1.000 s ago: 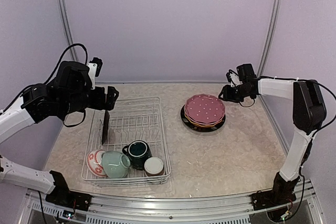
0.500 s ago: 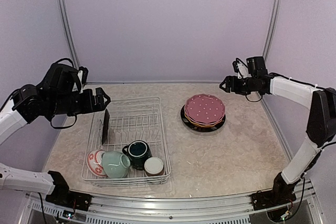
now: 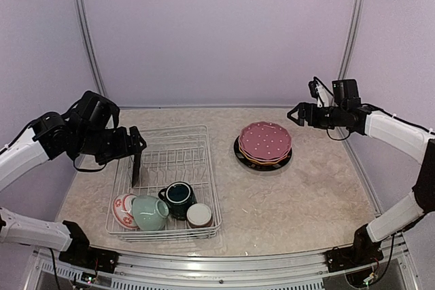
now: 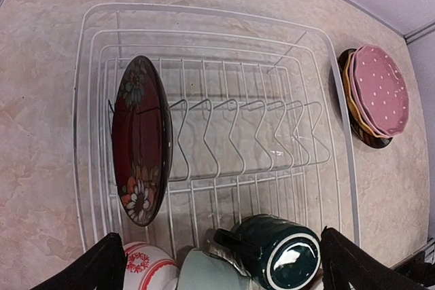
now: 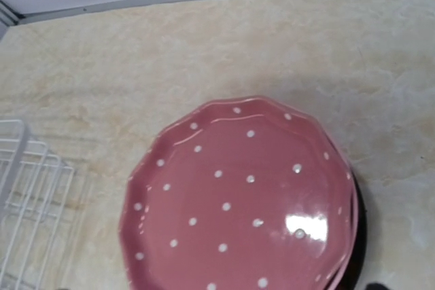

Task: Unload the mixed dishes from the dish rack
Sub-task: Grab the plate from the dish rack.

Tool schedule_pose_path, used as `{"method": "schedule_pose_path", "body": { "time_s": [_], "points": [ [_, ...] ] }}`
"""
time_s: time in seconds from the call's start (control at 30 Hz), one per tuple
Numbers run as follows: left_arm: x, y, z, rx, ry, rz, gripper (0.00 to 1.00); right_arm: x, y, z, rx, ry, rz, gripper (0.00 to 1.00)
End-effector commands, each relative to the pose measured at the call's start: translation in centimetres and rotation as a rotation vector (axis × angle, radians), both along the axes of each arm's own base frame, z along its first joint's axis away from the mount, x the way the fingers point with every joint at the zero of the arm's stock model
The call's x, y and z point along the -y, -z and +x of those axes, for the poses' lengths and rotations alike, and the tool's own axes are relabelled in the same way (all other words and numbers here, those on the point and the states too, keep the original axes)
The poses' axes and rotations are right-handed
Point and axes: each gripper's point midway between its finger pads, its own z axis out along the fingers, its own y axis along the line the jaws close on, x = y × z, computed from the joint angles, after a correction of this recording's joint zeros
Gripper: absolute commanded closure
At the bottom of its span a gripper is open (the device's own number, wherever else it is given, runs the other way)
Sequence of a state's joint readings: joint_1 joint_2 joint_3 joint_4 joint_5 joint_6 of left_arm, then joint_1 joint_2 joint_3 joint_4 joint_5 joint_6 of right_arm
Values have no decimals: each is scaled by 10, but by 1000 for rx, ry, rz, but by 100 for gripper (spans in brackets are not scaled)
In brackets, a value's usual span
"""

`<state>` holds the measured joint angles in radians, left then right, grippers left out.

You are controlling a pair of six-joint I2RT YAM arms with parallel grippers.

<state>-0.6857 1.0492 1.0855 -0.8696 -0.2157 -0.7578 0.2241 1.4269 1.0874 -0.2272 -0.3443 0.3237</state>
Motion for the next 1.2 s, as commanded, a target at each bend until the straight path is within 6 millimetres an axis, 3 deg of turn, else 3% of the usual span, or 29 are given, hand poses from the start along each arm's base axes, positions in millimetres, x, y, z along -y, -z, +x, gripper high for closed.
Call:
{"method": "schedule_pose_path", "body": {
  "time_s": [0.0, 0.27, 0.77, 1.07, 1.17],
  "points": [
    [-12, 23, 9, -71, -74, 7, 8, -7, -5, -16, 11, -40, 25, 9],
    [-27, 44, 34, -106, -99, -103, 25, -20, -8, -37, 6, -106, 62, 8],
    [-16, 86, 70, -170, -66, -81, 54, -26, -3, -48, -10, -133, 85, 9],
    [-21, 98, 82, -179, -79, -24, 78, -30, -5, -48, -13, -145, 99, 9],
    [-21, 97, 86, -167, -70, -13, 91, -32, -5, -47, -16, -150, 108, 9]
  ]
}}
